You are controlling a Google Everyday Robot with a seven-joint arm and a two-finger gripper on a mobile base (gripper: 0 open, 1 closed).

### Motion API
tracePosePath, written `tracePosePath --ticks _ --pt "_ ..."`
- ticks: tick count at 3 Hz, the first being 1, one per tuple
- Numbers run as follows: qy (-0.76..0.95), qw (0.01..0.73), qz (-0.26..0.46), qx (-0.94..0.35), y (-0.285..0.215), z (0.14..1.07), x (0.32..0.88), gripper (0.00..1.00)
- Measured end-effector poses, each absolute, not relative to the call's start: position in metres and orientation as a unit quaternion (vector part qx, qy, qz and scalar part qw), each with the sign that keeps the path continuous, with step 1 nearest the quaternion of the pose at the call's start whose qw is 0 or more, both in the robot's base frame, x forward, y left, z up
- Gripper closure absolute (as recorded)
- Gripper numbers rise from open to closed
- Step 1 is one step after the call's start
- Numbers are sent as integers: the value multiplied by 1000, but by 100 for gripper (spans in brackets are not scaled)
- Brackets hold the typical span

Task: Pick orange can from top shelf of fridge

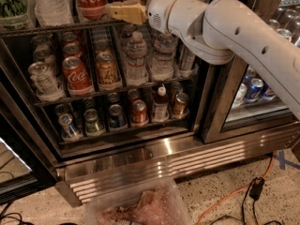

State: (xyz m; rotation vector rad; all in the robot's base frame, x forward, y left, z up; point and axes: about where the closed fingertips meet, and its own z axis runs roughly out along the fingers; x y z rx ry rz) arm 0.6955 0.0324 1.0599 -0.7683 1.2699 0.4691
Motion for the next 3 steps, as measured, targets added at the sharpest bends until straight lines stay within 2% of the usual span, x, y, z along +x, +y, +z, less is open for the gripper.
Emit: tracePosePath --ticks 2,3 --pt "575 723 203 -326 30 1060 700 24" --pt "576 726 207 -313 38 1056 705 24"
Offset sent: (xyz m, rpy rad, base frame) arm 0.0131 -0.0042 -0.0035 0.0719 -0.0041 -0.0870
